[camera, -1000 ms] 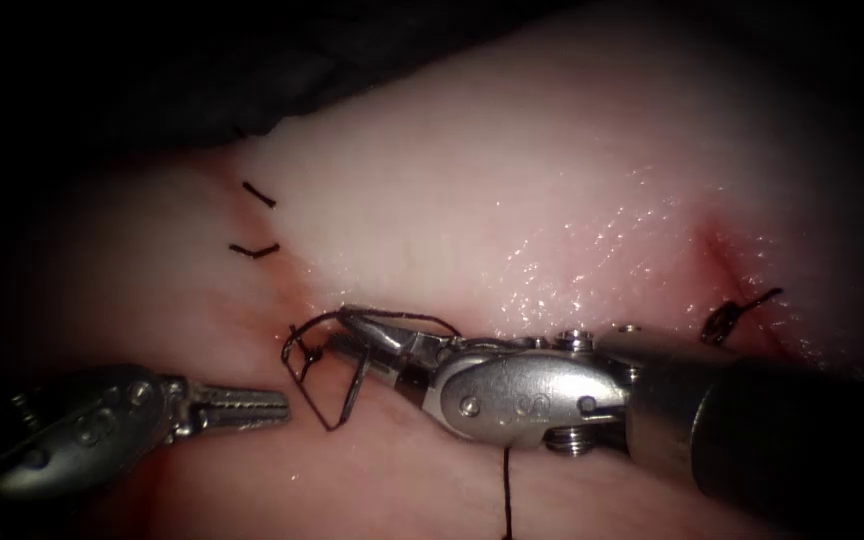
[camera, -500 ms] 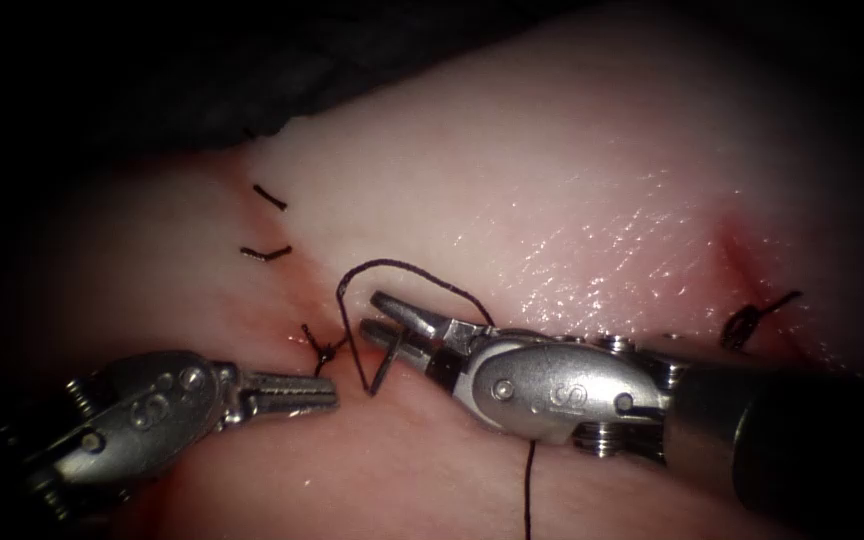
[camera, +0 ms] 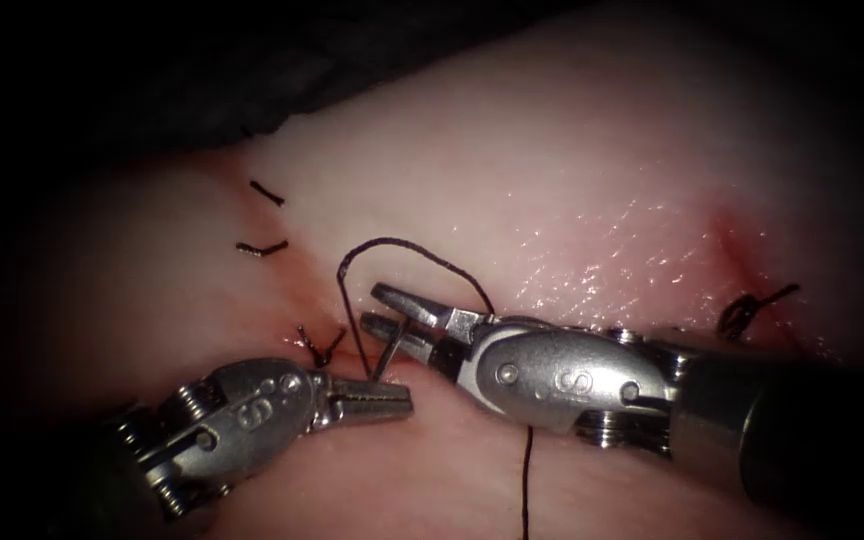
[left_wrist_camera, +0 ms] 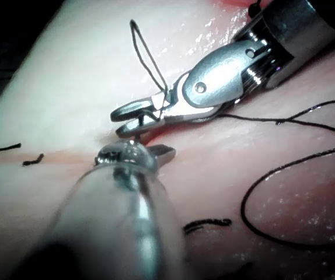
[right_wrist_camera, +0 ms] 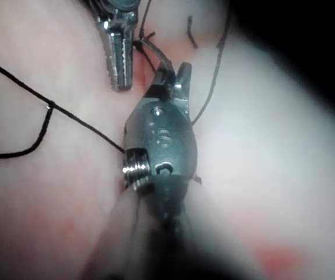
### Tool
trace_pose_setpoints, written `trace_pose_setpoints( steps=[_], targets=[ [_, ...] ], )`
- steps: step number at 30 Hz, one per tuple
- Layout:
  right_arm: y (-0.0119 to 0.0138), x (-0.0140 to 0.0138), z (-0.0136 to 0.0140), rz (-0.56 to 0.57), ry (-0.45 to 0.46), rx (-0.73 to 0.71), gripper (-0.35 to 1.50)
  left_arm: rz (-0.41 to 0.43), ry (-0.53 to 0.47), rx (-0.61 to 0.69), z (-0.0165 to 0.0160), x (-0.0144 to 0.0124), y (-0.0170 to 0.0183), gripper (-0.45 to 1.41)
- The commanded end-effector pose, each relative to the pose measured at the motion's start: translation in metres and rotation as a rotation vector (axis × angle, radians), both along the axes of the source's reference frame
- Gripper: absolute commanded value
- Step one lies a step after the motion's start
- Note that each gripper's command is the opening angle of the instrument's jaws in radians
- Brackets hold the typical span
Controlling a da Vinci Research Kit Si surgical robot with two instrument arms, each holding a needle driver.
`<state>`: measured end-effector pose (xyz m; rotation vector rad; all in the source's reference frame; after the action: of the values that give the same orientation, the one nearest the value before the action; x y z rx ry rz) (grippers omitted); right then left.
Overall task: Wound Closure
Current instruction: With the right needle driver throw the needle through the top side of the wound.
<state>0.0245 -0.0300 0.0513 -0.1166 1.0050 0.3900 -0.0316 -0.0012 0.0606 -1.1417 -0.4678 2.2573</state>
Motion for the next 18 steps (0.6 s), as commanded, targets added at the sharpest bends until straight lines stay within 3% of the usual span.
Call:
trace_pose_setpoints(
  steps=[1,6,14,18],
  targets=[
    [0.0018,0.0011,-0.0003,0.005,0.006,-0.001,-0.35,-0.002,-0.003,-0.001,0.0001,-0.0002,0.0007,-0.45],
    [0.0035,0.0019,-0.0004,0.008,0.046,0.053,-0.35,0.009,-0.008,0.006,-0.0002,0.0013,-0.0003,-0.45],
    [0.0070,0.0022,0.0006,0.059,0.159,0.343,-0.35,0.018,0.003,0.008,0.0000,0.0016,-0.0018,-0.45],
    [0.0078,0.0020,0.0005,0.095,0.189,0.378,-0.35,0.017,0.004,0.008,0.0000,0.0015,-0.0018,-0.45]
  ],
)
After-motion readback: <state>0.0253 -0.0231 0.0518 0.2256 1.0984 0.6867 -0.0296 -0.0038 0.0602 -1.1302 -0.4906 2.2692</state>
